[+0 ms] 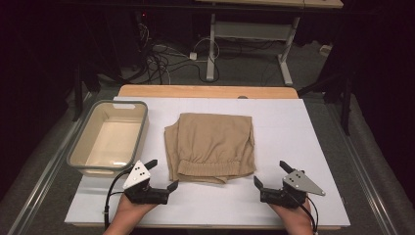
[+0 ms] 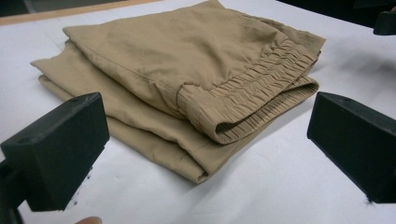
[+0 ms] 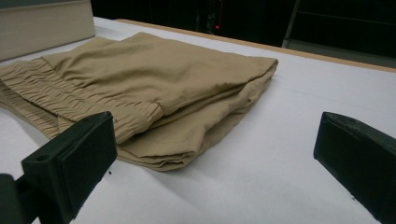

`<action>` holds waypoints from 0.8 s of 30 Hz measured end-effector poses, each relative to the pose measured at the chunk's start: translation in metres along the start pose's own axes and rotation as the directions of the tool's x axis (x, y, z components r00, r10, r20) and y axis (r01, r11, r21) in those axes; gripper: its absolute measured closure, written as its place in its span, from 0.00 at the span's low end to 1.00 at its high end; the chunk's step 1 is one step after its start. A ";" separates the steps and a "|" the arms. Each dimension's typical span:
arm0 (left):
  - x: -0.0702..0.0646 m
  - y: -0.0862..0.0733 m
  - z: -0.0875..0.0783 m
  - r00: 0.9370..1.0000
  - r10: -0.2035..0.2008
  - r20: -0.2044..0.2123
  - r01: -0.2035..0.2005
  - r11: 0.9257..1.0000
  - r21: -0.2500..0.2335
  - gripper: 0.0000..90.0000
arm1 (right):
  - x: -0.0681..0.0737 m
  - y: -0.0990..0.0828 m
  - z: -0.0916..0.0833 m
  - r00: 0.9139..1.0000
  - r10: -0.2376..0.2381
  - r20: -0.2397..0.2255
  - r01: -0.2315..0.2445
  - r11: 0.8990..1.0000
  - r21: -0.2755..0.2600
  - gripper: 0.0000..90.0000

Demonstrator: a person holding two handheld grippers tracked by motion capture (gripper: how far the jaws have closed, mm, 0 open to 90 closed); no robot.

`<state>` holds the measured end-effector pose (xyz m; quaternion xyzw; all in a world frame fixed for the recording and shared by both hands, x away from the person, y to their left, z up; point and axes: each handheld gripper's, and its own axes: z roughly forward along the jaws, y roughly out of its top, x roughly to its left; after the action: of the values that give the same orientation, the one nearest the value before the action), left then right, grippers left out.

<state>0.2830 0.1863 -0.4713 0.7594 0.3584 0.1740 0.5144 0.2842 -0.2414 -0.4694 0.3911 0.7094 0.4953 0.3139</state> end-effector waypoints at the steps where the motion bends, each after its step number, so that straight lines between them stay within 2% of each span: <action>1: 0.001 -0.001 0.000 1.000 -0.002 0.000 0.002 1.000 0.004 0.00 | 0.000 0.000 0.000 1.000 0.001 0.000 -0.001 1.000 -0.002 0.00; 14: 0.002 -0.003 0.002 1.000 -0.013 0.017 0.013 1.000 0.027 0.00 | -0.001 0.001 -0.002 1.000 0.001 -0.001 -0.001 1.000 -0.003 0.00; 24: 0.001 -0.003 0.004 1.000 -0.004 0.024 0.004 1.000 0.017 0.00 | 0.000 0.001 -0.002 1.000 -0.008 -0.001 0.008 1.000 -0.007 0.00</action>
<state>0.2849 0.1853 -0.4759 0.7649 0.3551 0.1606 0.5128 0.2825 -0.2423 -0.4673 0.3871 0.7094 0.4966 0.3168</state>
